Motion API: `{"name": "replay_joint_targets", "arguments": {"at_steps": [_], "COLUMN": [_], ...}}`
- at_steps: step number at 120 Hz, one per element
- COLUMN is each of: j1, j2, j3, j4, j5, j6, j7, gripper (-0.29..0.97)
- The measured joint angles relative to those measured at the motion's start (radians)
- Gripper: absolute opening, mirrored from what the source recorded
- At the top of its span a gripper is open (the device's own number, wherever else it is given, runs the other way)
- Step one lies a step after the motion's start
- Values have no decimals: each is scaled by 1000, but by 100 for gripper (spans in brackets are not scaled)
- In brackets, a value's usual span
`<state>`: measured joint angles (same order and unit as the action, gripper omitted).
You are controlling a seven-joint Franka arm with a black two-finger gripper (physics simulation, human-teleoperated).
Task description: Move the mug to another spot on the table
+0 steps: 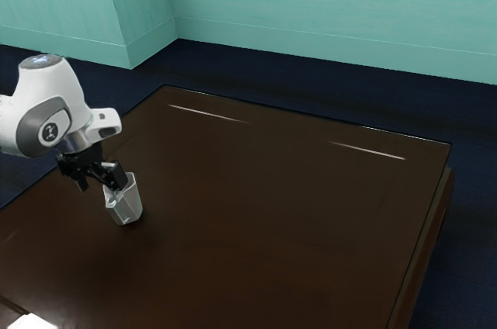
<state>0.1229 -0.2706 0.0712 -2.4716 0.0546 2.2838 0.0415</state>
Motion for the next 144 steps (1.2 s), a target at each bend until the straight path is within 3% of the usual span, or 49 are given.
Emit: {"name": "replay_joint_targets", "arguments": {"at_steps": [12, 30, 53, 100, 122, 132, 144], "j1": [11, 21, 33, 88, 61, 45, 30], "j2": [52, 140, 208, 306, 312, 304, 285], "j3": [1, 2, 2, 2, 3, 1, 4], "j4": [-29, -35, -35, -21, -9, -5, 10], "j5": [-4, -9, 27, 87, 114, 166, 326], "j6": [104, 227, 321, 412, 439, 451, 459], "j7": [-86, -190, -287, -411, -449, -465, -509], "gripper": [67, 52, 42, 25, 9, 7, 4]}}
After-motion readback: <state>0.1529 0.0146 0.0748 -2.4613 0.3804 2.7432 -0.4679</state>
